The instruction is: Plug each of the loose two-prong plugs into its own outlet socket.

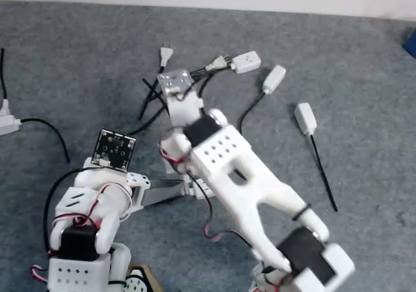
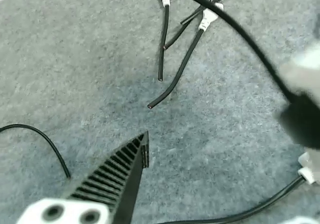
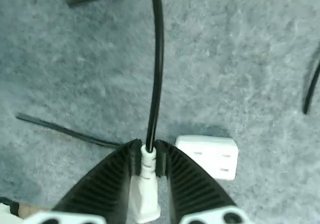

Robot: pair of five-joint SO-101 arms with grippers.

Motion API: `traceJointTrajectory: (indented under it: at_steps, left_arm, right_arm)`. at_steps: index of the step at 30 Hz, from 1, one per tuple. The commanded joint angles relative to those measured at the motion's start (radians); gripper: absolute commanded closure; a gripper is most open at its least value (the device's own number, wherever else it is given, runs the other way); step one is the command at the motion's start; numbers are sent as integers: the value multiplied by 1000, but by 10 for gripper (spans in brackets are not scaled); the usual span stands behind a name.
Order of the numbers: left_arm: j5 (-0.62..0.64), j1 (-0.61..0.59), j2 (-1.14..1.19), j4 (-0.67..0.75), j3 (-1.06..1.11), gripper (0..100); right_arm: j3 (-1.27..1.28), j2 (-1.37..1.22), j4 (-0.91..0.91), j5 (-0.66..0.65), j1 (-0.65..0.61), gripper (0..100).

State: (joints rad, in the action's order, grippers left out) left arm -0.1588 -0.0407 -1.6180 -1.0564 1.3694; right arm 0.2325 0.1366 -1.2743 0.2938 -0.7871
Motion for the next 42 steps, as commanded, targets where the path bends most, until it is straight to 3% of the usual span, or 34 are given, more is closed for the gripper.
traceJointTrajectory:
  at_steps: [1, 13, 19, 29, 42]
  left_arm:
    - [2, 7, 1, 57, 22, 464]
    - [2, 13, 2, 51, 13, 465]
    - [3, 15, -7, 8, -30, 465]
    - [8, 82, 2, 26, -38, 466]
    - [2, 77, 2, 138, 54, 511]
  right_arm:
    - [33, 145, 27, -26, -5, 992]
    - [36, 153, 15, -40, -2, 992]
    - [82, 96, 122, -31, 79, 992]
    - [81, 99, 174, 120, 85, 992]
    - [-48, 153, -85, 14, 21, 992]
